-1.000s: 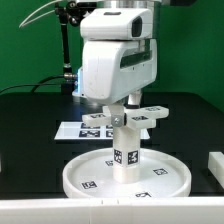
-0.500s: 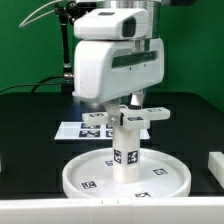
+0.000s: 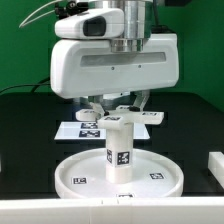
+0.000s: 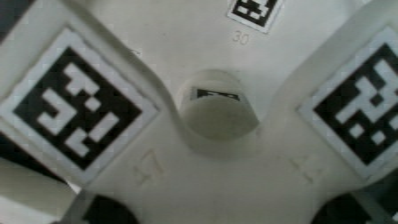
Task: Assemble round table
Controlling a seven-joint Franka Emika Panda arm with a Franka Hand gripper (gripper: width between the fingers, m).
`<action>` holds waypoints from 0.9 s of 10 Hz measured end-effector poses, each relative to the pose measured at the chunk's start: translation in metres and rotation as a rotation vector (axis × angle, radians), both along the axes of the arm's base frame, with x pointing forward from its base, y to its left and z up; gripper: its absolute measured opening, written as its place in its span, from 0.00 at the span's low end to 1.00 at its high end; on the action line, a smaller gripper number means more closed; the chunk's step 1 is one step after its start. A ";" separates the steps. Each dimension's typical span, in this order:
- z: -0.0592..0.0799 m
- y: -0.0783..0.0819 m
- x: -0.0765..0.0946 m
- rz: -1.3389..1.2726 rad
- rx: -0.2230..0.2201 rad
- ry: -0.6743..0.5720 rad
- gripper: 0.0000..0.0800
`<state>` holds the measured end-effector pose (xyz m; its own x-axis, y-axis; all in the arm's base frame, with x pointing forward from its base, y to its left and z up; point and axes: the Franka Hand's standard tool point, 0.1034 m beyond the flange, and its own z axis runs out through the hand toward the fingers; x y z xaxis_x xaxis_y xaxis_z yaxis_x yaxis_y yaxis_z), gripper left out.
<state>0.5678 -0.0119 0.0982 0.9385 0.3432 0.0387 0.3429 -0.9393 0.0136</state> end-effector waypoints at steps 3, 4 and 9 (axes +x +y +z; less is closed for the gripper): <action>0.000 0.000 0.000 -0.199 0.010 0.000 0.56; 0.000 0.000 0.000 -0.236 0.011 0.000 0.56; -0.001 0.000 0.000 -0.659 0.059 -0.005 0.56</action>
Offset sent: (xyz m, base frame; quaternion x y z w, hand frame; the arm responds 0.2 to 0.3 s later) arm 0.0000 0.0000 0.0000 0.0000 0.0000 0.1296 0.9916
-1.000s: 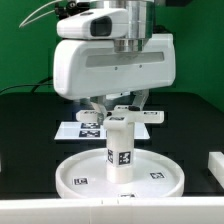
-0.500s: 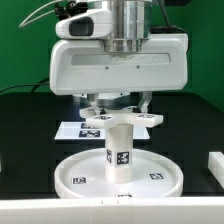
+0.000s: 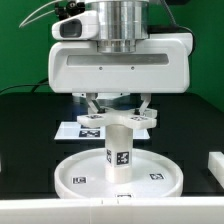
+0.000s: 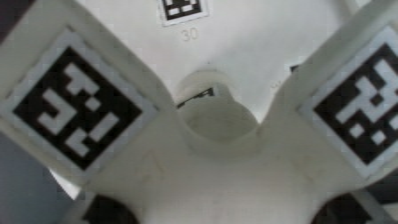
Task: Assemble round table
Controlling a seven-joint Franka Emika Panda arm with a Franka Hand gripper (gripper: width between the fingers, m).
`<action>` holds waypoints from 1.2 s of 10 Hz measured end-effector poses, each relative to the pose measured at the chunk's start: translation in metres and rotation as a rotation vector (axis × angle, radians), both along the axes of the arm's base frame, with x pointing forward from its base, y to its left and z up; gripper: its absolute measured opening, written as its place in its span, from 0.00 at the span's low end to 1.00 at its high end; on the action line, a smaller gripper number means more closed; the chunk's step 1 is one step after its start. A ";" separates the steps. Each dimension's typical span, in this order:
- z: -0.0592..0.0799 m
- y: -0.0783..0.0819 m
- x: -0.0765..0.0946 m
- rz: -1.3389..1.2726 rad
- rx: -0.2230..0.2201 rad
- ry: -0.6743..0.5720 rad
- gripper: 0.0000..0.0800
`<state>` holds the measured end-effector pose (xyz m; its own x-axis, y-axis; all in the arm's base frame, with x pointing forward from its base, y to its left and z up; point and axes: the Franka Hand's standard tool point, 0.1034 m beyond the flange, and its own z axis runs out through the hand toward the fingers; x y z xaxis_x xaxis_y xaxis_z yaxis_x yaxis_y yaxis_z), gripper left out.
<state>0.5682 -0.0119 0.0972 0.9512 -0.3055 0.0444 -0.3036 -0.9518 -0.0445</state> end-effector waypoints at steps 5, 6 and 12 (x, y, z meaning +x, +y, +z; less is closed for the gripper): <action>0.000 0.002 0.000 -0.299 0.027 0.005 0.56; 0.000 0.003 0.000 -0.366 0.037 0.007 0.56; -0.001 0.002 0.000 -0.843 0.130 0.029 0.56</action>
Offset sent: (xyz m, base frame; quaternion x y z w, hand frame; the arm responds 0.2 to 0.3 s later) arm 0.0000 0.0000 0.0000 0.0000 0.0000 0.1296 0.9916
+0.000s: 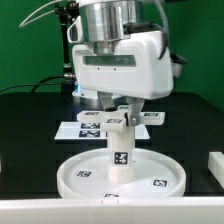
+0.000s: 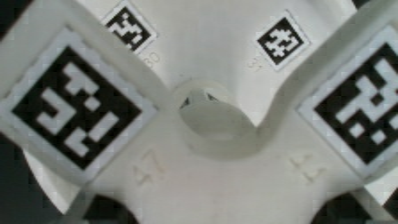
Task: Assemble round table
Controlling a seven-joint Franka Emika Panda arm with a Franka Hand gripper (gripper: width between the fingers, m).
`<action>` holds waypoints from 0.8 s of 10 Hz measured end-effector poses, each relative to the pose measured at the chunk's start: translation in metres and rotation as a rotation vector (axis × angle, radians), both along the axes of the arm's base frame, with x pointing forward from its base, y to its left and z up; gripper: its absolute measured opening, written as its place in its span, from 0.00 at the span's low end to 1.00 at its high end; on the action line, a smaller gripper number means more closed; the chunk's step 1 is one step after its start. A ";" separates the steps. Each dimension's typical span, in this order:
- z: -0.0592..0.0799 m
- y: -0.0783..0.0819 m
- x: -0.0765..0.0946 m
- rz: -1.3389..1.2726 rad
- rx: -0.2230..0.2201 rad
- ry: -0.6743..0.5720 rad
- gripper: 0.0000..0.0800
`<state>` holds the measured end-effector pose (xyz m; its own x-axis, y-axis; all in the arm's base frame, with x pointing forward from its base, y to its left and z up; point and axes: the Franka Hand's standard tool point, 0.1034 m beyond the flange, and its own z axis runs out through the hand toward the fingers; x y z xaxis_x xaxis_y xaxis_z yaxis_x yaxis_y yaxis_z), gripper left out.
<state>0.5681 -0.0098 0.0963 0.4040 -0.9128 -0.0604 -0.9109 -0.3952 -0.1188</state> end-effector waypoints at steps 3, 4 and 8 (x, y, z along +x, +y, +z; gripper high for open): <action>0.000 0.001 0.000 -0.217 0.024 0.014 0.56; 0.000 0.001 0.000 -0.272 0.029 0.020 0.56; -0.001 0.001 0.000 -0.514 0.081 0.031 0.56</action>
Offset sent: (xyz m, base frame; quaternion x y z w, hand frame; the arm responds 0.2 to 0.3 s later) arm 0.0000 0.0000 0.0000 0.0000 0.0000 0.1938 0.9810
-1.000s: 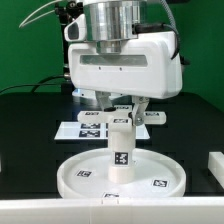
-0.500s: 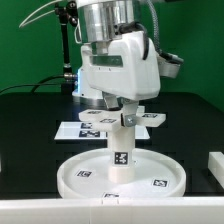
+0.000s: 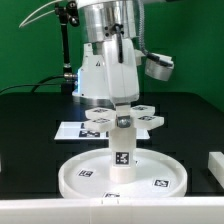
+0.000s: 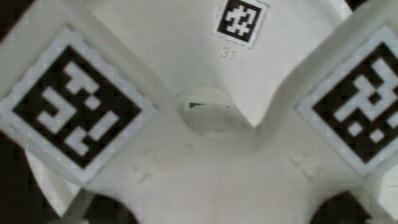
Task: Assemble round table
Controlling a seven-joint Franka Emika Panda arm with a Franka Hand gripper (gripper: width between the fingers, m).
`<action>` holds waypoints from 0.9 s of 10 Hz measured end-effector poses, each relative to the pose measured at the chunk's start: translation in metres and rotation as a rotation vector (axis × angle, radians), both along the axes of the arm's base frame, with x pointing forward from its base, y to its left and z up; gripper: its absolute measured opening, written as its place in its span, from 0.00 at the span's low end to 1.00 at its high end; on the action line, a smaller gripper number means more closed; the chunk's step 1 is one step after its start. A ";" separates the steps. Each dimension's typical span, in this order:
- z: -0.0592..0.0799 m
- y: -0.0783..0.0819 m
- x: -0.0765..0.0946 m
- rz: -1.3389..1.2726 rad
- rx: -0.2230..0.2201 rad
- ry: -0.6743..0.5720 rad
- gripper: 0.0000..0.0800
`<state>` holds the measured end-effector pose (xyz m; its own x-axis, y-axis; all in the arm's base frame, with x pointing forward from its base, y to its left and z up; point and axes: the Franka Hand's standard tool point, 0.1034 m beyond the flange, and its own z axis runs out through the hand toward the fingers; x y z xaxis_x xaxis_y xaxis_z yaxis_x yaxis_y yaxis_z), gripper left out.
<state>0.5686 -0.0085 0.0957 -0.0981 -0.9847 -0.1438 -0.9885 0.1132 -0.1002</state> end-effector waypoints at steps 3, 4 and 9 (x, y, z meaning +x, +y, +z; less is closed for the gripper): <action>0.001 0.000 -0.001 -0.210 0.049 -0.005 0.56; 0.000 0.000 -0.001 -0.273 0.064 -0.004 0.56; 0.000 0.001 -0.001 -0.355 0.079 0.006 0.76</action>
Offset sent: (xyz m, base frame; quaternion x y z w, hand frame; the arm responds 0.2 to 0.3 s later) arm -0.0079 0.0006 -0.0036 0.0202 -0.0175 0.2391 0.9706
